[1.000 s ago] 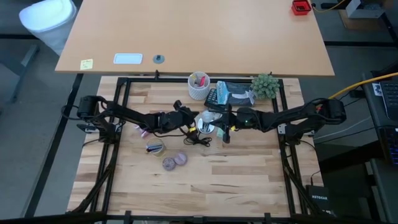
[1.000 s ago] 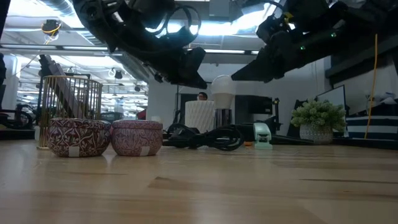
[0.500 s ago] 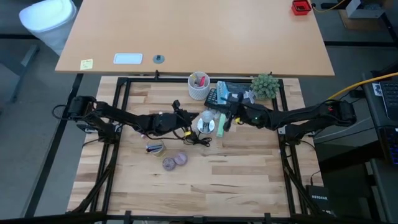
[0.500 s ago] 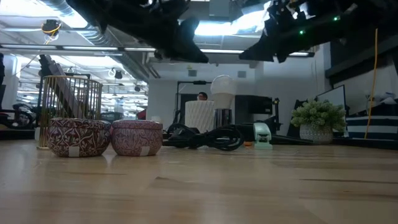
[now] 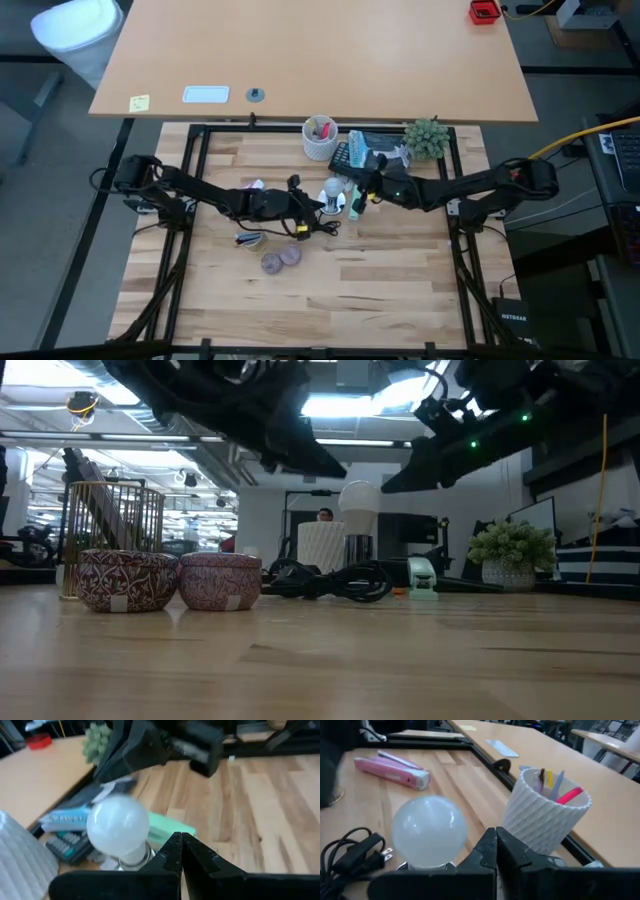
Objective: Screw lightbulb
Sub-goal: Insert the white lightbulb into the silver lamp
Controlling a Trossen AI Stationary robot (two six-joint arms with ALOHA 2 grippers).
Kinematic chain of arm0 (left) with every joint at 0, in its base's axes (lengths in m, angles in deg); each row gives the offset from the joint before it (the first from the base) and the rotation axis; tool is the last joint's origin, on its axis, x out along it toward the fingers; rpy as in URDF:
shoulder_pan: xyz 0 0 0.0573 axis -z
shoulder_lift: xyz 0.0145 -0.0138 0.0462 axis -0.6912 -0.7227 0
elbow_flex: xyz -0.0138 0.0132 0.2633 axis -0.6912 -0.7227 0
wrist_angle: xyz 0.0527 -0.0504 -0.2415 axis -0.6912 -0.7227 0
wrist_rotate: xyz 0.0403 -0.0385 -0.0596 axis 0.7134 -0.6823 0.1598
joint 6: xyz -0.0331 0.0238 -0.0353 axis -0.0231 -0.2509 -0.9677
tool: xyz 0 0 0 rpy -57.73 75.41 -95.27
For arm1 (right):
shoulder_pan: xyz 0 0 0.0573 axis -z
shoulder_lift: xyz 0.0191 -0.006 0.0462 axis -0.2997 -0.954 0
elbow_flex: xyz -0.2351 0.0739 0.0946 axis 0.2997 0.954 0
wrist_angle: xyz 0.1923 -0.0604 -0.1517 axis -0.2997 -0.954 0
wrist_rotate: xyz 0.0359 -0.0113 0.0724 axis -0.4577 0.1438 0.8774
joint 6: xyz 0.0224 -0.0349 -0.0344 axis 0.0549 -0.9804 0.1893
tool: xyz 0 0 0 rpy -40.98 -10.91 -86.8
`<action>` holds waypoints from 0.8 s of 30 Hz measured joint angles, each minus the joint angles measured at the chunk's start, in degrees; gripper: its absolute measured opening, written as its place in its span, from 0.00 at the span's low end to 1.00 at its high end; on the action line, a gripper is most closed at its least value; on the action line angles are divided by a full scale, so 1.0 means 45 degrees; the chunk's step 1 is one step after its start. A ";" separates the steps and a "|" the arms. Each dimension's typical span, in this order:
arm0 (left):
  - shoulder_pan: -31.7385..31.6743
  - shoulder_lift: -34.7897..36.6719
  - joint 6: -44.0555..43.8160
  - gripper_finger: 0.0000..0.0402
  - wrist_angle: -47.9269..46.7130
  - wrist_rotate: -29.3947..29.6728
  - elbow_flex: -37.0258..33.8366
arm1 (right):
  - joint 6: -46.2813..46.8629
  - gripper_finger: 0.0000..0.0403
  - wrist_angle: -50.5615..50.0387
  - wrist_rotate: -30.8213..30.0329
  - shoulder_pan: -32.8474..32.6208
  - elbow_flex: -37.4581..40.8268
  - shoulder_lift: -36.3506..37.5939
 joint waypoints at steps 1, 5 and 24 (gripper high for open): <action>-0.0073 -0.0125 -0.0131 0.00 -0.0008 -0.0001 0.0000 | 0.0005 0.01 0.0057 0.0109 0.0000 0.0000 -0.0126; -0.0403 -0.0609 -0.0437 0.00 0.0277 0.0007 -0.0005 | 0.0040 0.01 0.0083 0.0709 0.0000 0.0000 -0.0485; -0.1036 -0.0932 -0.0832 0.00 0.0140 0.1038 -0.0005 | 0.0398 0.01 -0.0043 0.2660 0.0010 0.0000 -0.0558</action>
